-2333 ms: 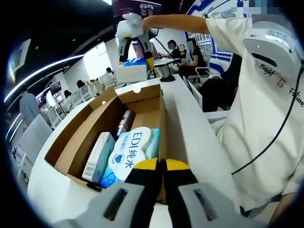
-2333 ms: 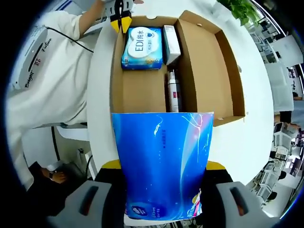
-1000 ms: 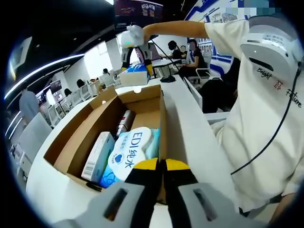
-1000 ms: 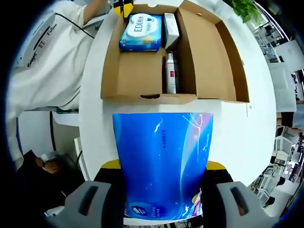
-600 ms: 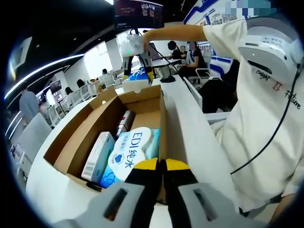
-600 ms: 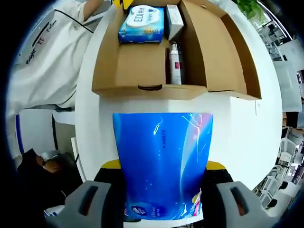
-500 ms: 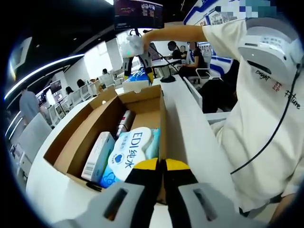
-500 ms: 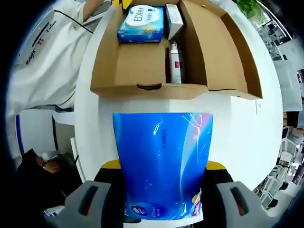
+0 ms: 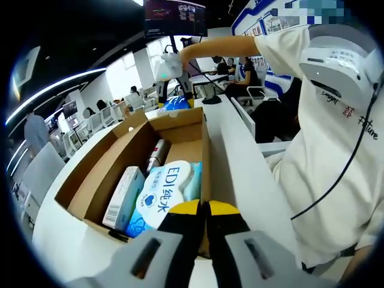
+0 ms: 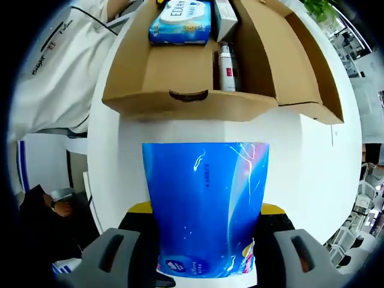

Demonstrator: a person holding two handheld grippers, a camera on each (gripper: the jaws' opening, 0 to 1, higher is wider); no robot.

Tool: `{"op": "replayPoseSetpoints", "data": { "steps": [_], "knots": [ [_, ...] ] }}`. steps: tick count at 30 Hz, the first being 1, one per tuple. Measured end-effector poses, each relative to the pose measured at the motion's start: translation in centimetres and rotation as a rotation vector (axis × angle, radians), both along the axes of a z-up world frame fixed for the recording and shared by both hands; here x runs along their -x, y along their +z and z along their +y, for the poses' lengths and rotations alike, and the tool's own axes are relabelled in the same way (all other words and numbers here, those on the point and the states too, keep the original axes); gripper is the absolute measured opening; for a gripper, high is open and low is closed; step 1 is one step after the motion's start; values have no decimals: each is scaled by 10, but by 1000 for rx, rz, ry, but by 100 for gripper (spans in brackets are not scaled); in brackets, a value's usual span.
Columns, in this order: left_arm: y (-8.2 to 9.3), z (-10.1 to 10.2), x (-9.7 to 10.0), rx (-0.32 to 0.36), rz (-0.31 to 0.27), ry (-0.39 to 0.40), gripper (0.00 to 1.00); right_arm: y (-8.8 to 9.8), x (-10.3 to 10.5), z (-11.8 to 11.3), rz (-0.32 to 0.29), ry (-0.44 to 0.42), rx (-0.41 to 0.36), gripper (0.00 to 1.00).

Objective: Operate the shoe box by opening the lid, removing the specified soft item, and placing it in the target area until the item is outside and the box remains undamaged.

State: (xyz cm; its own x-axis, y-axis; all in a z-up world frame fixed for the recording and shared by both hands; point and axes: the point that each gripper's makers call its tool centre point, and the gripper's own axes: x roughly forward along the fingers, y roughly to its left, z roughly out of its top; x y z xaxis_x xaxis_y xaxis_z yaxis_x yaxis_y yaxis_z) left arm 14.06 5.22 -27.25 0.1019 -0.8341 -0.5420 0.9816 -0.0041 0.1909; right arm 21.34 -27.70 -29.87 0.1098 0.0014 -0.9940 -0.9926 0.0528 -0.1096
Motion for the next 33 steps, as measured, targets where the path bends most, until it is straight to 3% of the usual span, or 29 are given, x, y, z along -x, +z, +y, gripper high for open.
{"op": "replayPoseSetpoints", "data": {
  "steps": [33],
  "knots": [
    [-1, 0, 1, -3, 10, 5, 2, -28, 7, -3, 58, -8, 13, 63]
  ]
}}
